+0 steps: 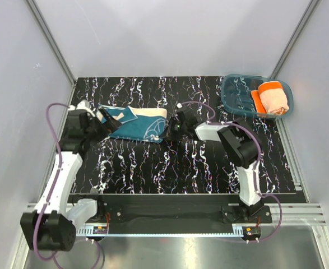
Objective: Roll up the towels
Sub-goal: Fold the towel
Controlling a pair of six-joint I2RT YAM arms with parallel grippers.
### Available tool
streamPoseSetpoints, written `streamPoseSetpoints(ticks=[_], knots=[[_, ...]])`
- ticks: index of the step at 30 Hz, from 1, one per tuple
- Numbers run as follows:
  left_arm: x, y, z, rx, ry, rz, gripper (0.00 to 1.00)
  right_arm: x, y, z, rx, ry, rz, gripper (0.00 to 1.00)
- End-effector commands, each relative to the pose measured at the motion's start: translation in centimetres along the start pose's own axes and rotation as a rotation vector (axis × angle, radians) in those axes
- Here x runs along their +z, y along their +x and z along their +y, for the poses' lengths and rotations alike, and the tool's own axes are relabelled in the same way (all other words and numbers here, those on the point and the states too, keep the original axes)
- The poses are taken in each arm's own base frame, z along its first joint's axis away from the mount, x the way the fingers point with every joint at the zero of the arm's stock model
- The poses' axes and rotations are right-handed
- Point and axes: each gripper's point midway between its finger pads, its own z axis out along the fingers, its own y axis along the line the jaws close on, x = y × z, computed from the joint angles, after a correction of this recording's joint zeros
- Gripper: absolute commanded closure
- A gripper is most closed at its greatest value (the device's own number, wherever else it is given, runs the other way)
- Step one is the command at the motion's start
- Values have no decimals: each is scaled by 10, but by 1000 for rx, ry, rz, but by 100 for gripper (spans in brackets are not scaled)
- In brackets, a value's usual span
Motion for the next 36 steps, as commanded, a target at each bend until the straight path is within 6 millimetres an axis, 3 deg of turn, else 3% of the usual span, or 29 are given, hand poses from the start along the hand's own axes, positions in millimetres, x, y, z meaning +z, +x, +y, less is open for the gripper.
streamPoseSetpoints(ticks=[1,2,4,5,7,8,10,11,12,14,18,20,29,36], knots=[[9,2,-20,160,19,38,1,-39,9,13,-37,12,-12,95],[12,10,-24,217,25,63,1,-47,26,-6,-17,67,19,95],[18,21,-28,272,28,104,1,-68,35,-9,-16,91,17,96],[21,31,-32,334,44,130,1,-76,51,-27,5,138,43,96],[30,42,-30,369,29,175,1,-97,62,-29,19,158,49,96],[33,49,-31,377,32,203,1,-106,79,-44,37,198,80,96],[42,59,-30,378,17,258,1,-124,84,-45,41,213,68,96],[43,67,-33,397,26,282,1,-134,99,-61,59,266,91,96],[48,75,-32,410,20,312,1,-145,100,-58,52,262,75,96],[51,87,-41,458,31,342,1,-161,116,-77,70,328,93,96],[58,116,-51,569,0,377,1,-188,131,-82,83,333,72,96],[59,133,-62,620,21,394,1,-195,140,-91,94,352,76,95],[78,195,-71,803,-14,486,1,-210,154,-106,98,378,64,95],[84,217,-65,886,-61,511,6,-204,164,-116,125,377,82,95]])
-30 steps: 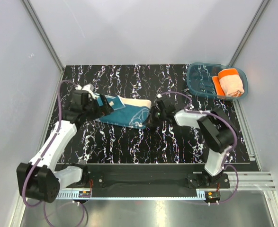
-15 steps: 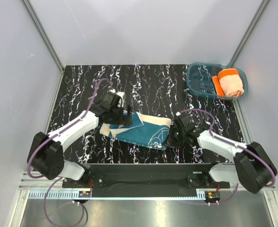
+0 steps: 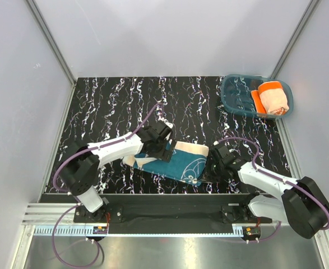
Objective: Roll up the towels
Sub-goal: Fold the towel
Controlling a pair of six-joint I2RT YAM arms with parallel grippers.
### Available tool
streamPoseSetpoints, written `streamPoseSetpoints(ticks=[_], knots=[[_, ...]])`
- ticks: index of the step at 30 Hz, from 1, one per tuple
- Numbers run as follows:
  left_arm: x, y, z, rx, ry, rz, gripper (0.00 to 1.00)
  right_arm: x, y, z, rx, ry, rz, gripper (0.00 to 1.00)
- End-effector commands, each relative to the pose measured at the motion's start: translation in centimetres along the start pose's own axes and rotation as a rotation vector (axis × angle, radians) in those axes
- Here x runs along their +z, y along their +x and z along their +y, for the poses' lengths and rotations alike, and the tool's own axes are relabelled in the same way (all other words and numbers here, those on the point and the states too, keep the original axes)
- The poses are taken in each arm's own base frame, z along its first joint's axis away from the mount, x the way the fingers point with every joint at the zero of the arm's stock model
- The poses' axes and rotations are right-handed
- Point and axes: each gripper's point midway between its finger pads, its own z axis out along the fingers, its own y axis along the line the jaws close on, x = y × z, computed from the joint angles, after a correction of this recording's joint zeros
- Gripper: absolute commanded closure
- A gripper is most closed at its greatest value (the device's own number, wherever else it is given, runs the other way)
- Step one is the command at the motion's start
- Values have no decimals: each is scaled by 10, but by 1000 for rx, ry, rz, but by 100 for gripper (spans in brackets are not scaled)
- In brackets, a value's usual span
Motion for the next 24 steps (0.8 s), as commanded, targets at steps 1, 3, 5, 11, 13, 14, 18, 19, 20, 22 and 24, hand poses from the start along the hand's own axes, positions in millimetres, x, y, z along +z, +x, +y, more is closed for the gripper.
streamPoseSetpoints(ticks=[1,3,5,11,13,14,18,19,20,22,24], knots=[[1,-19,1,32,-54,-56,7,5,0,-4,12,9,-12,95],[4,-17,3,40,-79,-45,13,7,3,-8,14,17,-5,96],[7,-15,7,46,-105,-38,29,8,3,-9,12,15,-5,96],[8,-16,20,55,-173,-49,73,7,4,-9,15,18,-1,96],[6,-18,27,56,-214,-58,89,7,5,-9,14,17,2,96],[6,-18,30,57,-230,-53,94,8,6,-9,13,17,5,96],[6,-22,42,38,-272,-62,97,7,6,-10,11,18,9,97],[6,-22,50,19,-292,-59,97,7,7,-10,12,20,11,97],[5,-23,54,6,-299,-60,97,7,7,-10,12,18,11,96],[4,-26,68,-31,-330,-61,97,7,8,-11,14,20,16,97],[2,-27,79,-64,-352,-62,97,7,8,-10,14,16,16,97]])
